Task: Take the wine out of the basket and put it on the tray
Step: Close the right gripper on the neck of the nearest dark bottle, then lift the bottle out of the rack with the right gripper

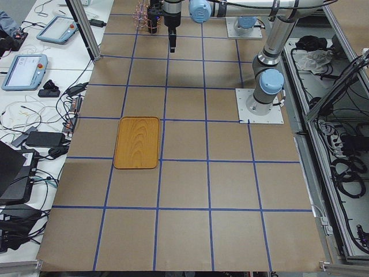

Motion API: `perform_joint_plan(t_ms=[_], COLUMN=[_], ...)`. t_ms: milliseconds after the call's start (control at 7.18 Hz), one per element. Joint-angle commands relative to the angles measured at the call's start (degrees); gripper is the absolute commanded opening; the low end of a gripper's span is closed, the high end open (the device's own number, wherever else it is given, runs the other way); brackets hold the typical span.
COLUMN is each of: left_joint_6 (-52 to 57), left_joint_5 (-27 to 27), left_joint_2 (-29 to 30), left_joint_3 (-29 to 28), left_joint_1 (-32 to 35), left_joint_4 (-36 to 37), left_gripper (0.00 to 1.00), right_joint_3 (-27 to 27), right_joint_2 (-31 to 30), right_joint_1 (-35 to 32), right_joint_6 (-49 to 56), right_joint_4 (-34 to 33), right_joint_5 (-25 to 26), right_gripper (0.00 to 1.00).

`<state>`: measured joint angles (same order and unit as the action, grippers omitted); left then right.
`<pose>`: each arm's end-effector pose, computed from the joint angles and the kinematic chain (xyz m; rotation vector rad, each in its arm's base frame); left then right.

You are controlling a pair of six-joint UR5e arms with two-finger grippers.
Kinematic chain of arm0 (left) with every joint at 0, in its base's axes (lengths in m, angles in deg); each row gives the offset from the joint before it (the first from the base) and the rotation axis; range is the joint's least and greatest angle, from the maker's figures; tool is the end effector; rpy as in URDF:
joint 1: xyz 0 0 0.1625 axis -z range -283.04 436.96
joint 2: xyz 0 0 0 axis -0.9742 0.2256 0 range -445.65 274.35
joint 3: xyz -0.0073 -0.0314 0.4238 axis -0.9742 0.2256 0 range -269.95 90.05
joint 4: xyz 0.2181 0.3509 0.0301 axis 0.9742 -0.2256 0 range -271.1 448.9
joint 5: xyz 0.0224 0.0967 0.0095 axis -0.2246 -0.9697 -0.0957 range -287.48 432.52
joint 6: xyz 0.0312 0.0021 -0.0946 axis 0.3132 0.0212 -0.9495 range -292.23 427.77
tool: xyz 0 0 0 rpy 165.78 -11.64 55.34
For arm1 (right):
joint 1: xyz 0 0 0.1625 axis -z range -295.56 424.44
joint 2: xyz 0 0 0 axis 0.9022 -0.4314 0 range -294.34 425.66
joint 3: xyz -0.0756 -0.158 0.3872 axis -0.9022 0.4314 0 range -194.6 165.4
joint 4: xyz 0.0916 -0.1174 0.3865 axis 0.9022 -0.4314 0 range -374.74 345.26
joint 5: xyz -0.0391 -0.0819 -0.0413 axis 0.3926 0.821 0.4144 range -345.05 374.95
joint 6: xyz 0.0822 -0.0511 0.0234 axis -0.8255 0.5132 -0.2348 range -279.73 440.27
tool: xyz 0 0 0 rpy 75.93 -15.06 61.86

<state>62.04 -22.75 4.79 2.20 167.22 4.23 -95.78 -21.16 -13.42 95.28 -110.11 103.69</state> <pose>-0.1264 -0.4988 0.4754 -0.1489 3.0476 -0.0799 0.0209 -0.5473 0.5466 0.0811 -3.1025 0.2987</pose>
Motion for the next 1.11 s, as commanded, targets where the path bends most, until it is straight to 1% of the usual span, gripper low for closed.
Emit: perform_joint_plan(t_ms=[0, 139, 278, 696, 975], left_joint_6=[0.01, 0.1, 0.1, 0.1, 0.1], left_joint_5=[0.0, 0.0, -0.09, -0.09, 0.0], left_joint_2=[-0.09, -0.09, -0.44, -0.44, -0.44], left_joint_3=[-0.04, -0.04, -0.04, 0.05, 0.05], left_joint_1=[0.0, -0.7, -1.49, -1.58, -1.58], left_joint_4=[-0.06, 0.03, -0.14, -0.23, -0.23], left_gripper=[1.0, 1.0, 1.0, 1.0, 1.0], right_joint_3=[0.06, -0.03, -0.03, -0.3, -0.3], right_joint_2=[-1.86, -1.69, -1.43, 0.85, 4.36], right_joint_1=[-0.8, -1.85, -4.29, -14.13, -23.08], right_joint_6=[-0.77, -3.3, -6.98, -21.3, -32.98], right_joint_4=[2.64, 2.64, 2.56, 0.11, -3.23], right_joint_5=[-0.23, -0.84, -0.85, -0.24, 0.2], right_gripper=[0.0, 0.0, 0.0, 0.0, 0.0])
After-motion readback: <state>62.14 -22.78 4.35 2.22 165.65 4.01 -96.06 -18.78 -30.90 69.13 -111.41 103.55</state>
